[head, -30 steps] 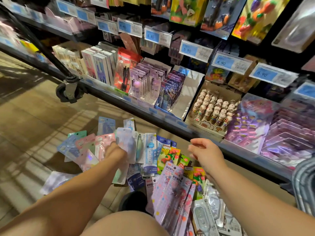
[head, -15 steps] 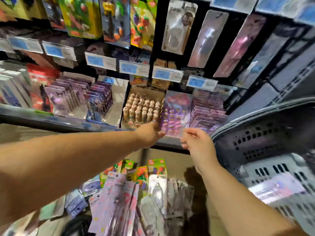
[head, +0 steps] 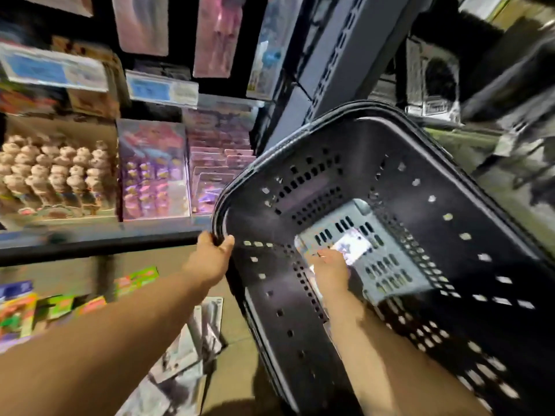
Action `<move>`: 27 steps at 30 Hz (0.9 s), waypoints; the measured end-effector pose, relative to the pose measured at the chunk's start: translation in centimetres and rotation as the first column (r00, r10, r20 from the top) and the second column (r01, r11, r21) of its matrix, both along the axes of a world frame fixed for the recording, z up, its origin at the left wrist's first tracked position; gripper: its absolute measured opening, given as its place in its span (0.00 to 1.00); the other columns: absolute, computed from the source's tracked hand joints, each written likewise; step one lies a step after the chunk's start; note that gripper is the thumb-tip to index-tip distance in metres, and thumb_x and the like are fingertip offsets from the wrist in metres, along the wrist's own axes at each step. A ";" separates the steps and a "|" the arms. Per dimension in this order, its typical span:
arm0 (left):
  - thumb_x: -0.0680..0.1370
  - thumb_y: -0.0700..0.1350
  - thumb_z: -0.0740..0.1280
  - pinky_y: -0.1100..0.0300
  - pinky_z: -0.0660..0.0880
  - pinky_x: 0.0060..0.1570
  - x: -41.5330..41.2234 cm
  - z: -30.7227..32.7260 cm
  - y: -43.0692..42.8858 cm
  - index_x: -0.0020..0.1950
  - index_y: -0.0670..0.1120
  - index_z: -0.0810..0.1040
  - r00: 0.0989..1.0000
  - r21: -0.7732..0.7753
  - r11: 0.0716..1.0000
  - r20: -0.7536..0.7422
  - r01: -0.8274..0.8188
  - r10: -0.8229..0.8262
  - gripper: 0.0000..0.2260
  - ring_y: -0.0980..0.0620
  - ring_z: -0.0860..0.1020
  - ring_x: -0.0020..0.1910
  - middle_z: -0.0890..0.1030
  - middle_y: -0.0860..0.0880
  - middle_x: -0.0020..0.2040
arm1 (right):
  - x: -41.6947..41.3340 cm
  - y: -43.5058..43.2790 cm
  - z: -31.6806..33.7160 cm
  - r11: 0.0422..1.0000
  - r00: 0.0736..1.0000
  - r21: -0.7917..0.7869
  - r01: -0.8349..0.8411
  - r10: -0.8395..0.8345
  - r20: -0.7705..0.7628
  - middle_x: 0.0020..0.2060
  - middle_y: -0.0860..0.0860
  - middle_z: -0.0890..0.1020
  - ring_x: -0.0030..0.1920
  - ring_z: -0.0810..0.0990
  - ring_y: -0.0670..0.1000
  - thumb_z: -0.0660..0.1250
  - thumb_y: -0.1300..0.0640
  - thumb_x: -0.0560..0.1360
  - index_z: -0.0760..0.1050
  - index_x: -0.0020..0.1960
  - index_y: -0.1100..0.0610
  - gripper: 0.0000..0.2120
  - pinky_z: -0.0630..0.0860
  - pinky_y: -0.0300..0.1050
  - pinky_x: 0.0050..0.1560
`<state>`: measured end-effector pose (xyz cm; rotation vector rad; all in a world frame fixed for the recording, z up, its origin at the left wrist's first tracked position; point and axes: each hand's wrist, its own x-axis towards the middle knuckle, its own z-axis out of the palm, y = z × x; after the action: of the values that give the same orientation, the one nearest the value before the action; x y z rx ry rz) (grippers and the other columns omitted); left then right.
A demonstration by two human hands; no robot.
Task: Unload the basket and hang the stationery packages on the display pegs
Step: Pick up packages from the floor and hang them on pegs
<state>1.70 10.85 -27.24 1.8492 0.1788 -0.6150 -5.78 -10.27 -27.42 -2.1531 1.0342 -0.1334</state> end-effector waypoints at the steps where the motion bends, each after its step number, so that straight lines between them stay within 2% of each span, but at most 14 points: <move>1: 0.82 0.56 0.59 0.45 0.77 0.57 0.4 0.0 -0.1 0.62 0.45 0.66 1.000 0.027 1.000 0.030 0.006 -0.007 0.17 0.39 0.78 0.55 0.78 0.39 0.58 | -0.7 -0.9 0.0 0.998 0.999 0.031 0.046 -0.045 -0.013 0.41 0.54 0.77 0.47 0.76 0.56 0.61 0.54 0.76 0.78 0.44 0.60 0.11 0.69 0.46 0.44; 3: 0.83 0.53 0.58 0.52 0.79 0.45 0.8 0.4 -0.3 0.65 0.44 0.65 0.998 0.008 1.000 0.050 0.026 -0.026 0.16 0.40 0.78 0.53 0.77 0.41 0.56 | -1.7 -2.4 -0.1 0.994 0.993 0.051 0.097 -0.093 -0.071 0.54 0.56 0.80 0.58 0.78 0.56 0.63 0.57 0.79 0.77 0.59 0.63 0.13 0.71 0.43 0.51; 4: 0.84 0.51 0.57 0.56 0.76 0.39 0.9 0.8 -0.3 0.67 0.44 0.64 0.998 -0.028 0.999 0.059 0.027 -0.025 0.15 0.42 0.77 0.52 0.76 0.42 0.56 | -2.1 -2.9 -0.2 0.992 0.989 0.069 0.108 -0.101 -0.107 0.57 0.58 0.80 0.60 0.77 0.58 0.63 0.57 0.80 0.76 0.62 0.65 0.15 0.72 0.43 0.53; 7: 0.85 0.48 0.55 0.62 0.71 0.35 1.1 0.4 -0.6 0.73 0.49 0.60 0.996 -0.128 0.991 0.083 0.046 -0.036 0.16 0.52 0.76 0.45 0.74 0.45 0.59 | -2.3 -4.1 -1.0 0.986 0.984 0.105 0.129 -0.114 -0.139 0.58 0.62 0.79 0.58 0.78 0.61 0.62 0.60 0.81 0.74 0.62 0.68 0.15 0.72 0.47 0.52; 9: 0.85 0.48 0.54 0.66 0.69 0.33 1.3 -0.2 -0.7 0.75 0.52 0.57 0.994 -0.164 0.985 0.105 0.048 -0.031 0.18 0.55 0.75 0.44 0.73 0.48 0.60 | -2.0 -4.7 -1.9 0.980 0.979 0.133 0.149 -0.127 -0.160 0.52 0.60 0.78 0.50 0.76 0.57 0.62 0.61 0.81 0.74 0.61 0.67 0.13 0.69 0.44 0.48; 11: 0.85 0.49 0.54 0.63 0.73 0.39 1.8 -1.0 -0.8 0.77 0.55 0.54 0.993 -0.201 0.979 0.117 0.033 -0.009 0.21 0.50 0.76 0.52 0.74 0.48 0.62 | -1.5 -5.2 -2.6 0.975 0.974 0.157 0.157 -0.127 -0.186 0.42 0.59 0.76 0.46 0.72 0.55 0.62 0.62 0.81 0.73 0.62 0.69 0.14 0.68 0.44 0.47; 13: 0.84 0.52 0.55 0.51 0.76 0.57 2.5 -1.7 -0.7 0.78 0.58 0.51 0.989 -0.214 0.976 0.150 0.031 0.002 0.23 0.46 0.75 0.62 0.74 0.49 0.64 | -1.0 -6.2 -3.6 0.965 0.965 0.191 0.181 -0.136 -0.225 0.36 0.54 0.71 0.40 0.73 0.55 0.63 0.62 0.80 0.72 0.62 0.65 0.12 0.72 0.43 0.45; 15: 0.84 0.53 0.55 0.44 0.69 0.68 2.8 -2.2 -0.7 0.78 0.60 0.51 0.985 -0.207 0.978 0.175 0.038 -0.002 0.24 0.46 0.73 0.66 0.73 0.51 0.65 | -0.2 -7.6 -5.5 0.951 0.955 0.219 0.217 -0.160 -0.250 0.36 0.53 0.71 0.33 0.70 0.50 0.64 0.61 0.80 0.71 0.58 0.61 0.08 0.74 0.40 0.34; 17: 0.84 0.52 0.55 0.48 0.65 0.71 2.6 -2.3 -0.8 0.77 0.59 0.51 0.978 -0.199 0.979 0.210 0.040 0.003 0.23 0.50 0.72 0.66 0.72 0.54 0.65 | 0.0 -8.3 -7.3 0.952 0.934 0.204 0.227 -0.154 -0.323 0.36 0.53 0.72 0.31 0.70 0.48 0.66 0.57 0.79 0.70 0.54 0.61 0.09 0.71 0.39 0.29; 19: 0.84 0.51 0.55 0.56 0.64 0.69 2.2 -2.3 -1.0 0.77 0.59 0.52 0.970 -0.192 0.981 0.244 0.031 0.017 0.23 0.54 0.70 0.65 0.71 0.58 0.64 | -0.1 -9.3 -9.7 0.944 0.919 0.235 0.232 -0.134 -0.370 0.40 0.55 0.77 0.34 0.75 0.50 0.67 0.52 0.78 0.72 0.55 0.61 0.13 0.74 0.40 0.35; 21: 0.84 0.51 0.55 0.65 0.61 0.62 1.9 -1.8 -1.1 0.78 0.59 0.51 0.965 -0.153 0.988 0.260 0.027 0.014 0.23 0.58 0.68 0.64 0.69 0.61 0.64 | -0.4 -9.5 -11.3 0.920 0.924 0.309 0.242 -0.121 -0.363 0.49 0.58 0.80 0.43 0.79 0.55 0.67 0.51 0.78 0.73 0.54 0.59 0.12 0.80 0.48 0.49; 22: 0.84 0.51 0.55 0.67 0.60 0.59 1.8 -1.6 -1.2 0.78 0.59 0.51 0.965 -0.130 0.991 0.263 0.028 0.007 0.24 0.59 0.67 0.63 0.68 0.61 0.64 | -0.5 -9.7 -11.8 0.913 0.918 0.328 0.244 -0.108 -0.381 0.51 0.59 0.80 0.46 0.80 0.57 0.66 0.50 0.78 0.74 0.56 0.60 0.14 0.79 0.50 0.50; 24: 0.84 0.52 0.54 0.68 0.59 0.58 1.6 -1.4 -1.1 0.78 0.60 0.50 0.963 -0.105 0.994 0.270 0.038 -0.008 0.24 0.59 0.67 0.63 0.68 0.62 0.64 | -0.5 -9.9 -12.5 0.920 0.898 0.312 0.235 -0.083 -0.432 0.53 0.59 0.79 0.48 0.79 0.57 0.66 0.46 0.75 0.70 0.67 0.61 0.26 0.77 0.46 0.48; 27: 0.83 0.54 0.54 0.64 0.60 0.60 1.8 -1.5 -0.8 0.78 0.62 0.50 0.958 -0.105 0.992 0.284 0.066 -0.033 0.24 0.59 0.68 0.63 0.69 0.61 0.64 | -0.6 -10.5 -14.4 0.926 0.879 0.302 0.226 -0.061 -0.472 0.63 0.57 0.76 0.60 0.76 0.58 0.66 0.35 0.66 0.65 0.73 0.59 0.42 0.72 0.49 0.61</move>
<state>3.48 10.03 -28.76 1.8123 -0.0900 -0.3813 -6.39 -20.76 -41.85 -1.8106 1.3699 0.4807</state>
